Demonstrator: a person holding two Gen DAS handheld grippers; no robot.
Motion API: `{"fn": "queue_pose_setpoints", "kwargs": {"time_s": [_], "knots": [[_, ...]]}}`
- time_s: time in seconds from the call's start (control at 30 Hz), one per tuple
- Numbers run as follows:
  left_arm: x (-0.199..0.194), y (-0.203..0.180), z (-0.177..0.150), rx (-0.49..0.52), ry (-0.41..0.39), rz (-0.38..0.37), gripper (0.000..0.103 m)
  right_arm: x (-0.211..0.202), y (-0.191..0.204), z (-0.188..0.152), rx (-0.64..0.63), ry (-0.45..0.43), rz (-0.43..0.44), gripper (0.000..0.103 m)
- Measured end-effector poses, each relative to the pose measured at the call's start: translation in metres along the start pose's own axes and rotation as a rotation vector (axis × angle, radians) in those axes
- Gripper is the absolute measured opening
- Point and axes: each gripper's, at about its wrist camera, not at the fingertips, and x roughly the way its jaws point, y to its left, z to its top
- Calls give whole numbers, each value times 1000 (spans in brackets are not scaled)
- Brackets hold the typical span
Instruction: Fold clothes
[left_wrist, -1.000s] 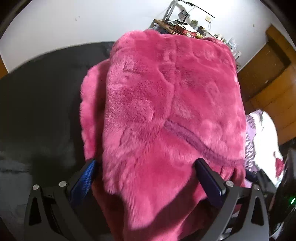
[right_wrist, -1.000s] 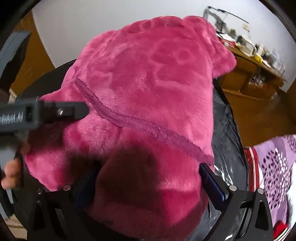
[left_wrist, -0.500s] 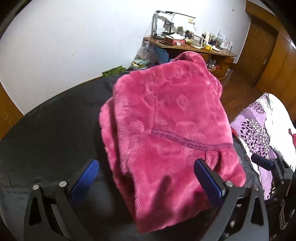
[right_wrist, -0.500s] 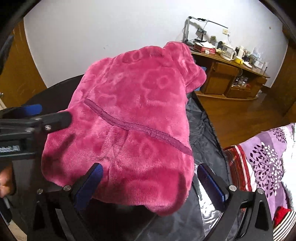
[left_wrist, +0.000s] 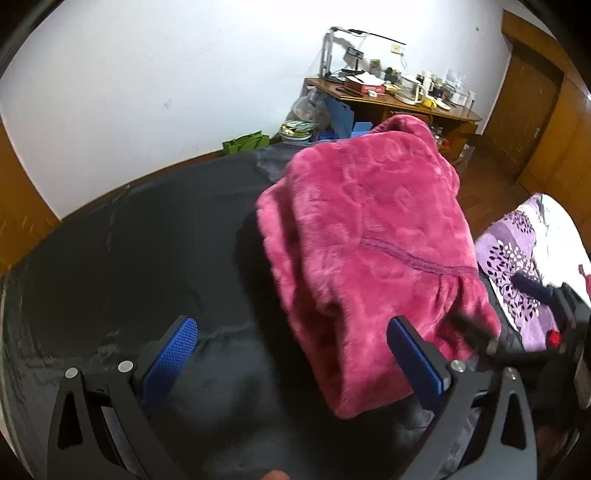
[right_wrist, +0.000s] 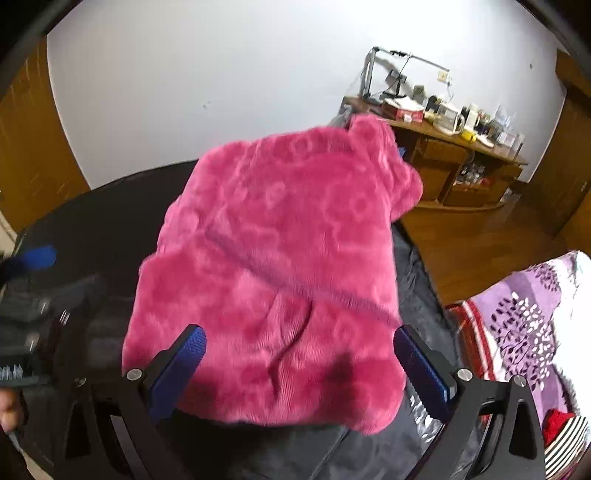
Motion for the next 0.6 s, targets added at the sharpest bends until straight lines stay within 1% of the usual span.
{"fn": "queue_pose_setpoints", "kwargs": {"time_s": [0.1, 0.2, 0.33, 0.47, 0.6], "knots": [[-1, 22, -7, -41, 14, 11, 103, 1, 1, 24, -7, -34, -20, 103], [-3, 44, -17, -71, 31, 40, 103, 9, 6, 54, -20, -57, -32, 103], [-11, 71, -25, -106, 28, 79, 103, 36, 22, 95, -44, -58, -53, 103], [-27, 98, -31, -156, 2, 113, 103, 81, 38, 125, -83, -16, -95, 103], [-41, 120, -35, -197, -13, 152, 103, 136, 58, 136, -134, 79, -119, 103]]}}
